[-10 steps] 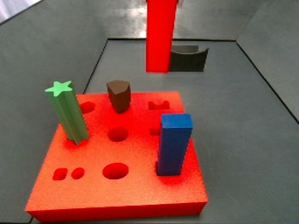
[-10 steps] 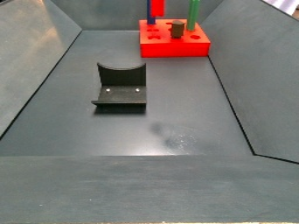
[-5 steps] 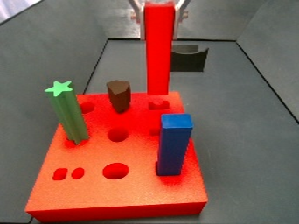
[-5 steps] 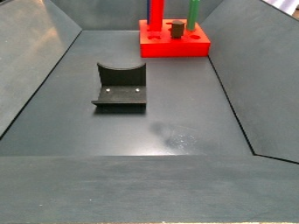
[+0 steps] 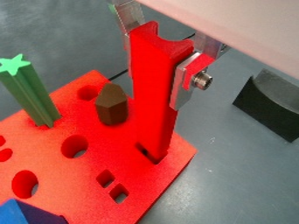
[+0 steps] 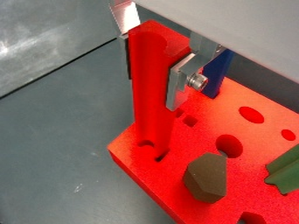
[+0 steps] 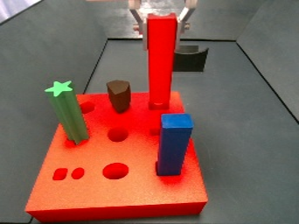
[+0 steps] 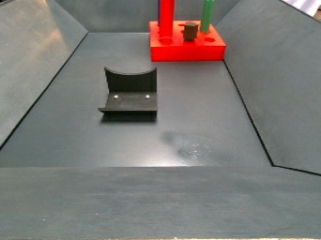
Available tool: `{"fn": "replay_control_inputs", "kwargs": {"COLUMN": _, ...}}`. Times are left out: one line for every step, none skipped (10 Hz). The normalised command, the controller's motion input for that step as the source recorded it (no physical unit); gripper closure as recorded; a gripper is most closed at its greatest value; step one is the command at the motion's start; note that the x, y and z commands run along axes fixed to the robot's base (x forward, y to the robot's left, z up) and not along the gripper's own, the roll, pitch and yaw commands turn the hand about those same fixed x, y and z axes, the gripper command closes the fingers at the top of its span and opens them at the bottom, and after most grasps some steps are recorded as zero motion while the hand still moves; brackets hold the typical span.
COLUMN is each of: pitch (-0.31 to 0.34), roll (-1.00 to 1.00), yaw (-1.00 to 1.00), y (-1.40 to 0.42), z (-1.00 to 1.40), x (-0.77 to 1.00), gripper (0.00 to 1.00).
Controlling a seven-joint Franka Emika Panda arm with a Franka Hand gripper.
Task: Pick up the arch object. Move up. Move to above the board. Insert the arch object.
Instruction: Insert the arch object.
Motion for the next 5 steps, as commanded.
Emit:
{"fn": "replay_control_inputs", "kwargs": {"pitch": 0.0, "roll": 0.05, "yaw": 0.12, "y": 0.0, "z": -0.2, "x": 0.03, "gripper": 1.0}}
{"fn": "replay_control_inputs", "kwargs": {"pitch": 0.0, "roll": 0.06, "yaw": 0.12, "y": 0.0, "z": -0.2, "x": 0.0, "gripper": 1.0}}
{"fn": "replay_control_inputs", "kwargs": {"pitch": 0.0, "roll": 0.05, "yaw": 0.11, "y": 0.0, "z": -0.21, "x": 0.0, "gripper": 1.0}}
{"fn": "replay_control_inputs", "kwargs": {"pitch": 0.0, "roll": 0.02, "yaw": 0.11, "y": 0.0, "z": -0.2, "x": 0.05, "gripper": 1.0}}
{"fn": "replay_control_inputs", "kwargs": {"pitch": 0.0, "roll": 0.0, "yaw": 0.09, "y": -0.07, "z": -0.15, "x": 0.14, "gripper": 1.0}}
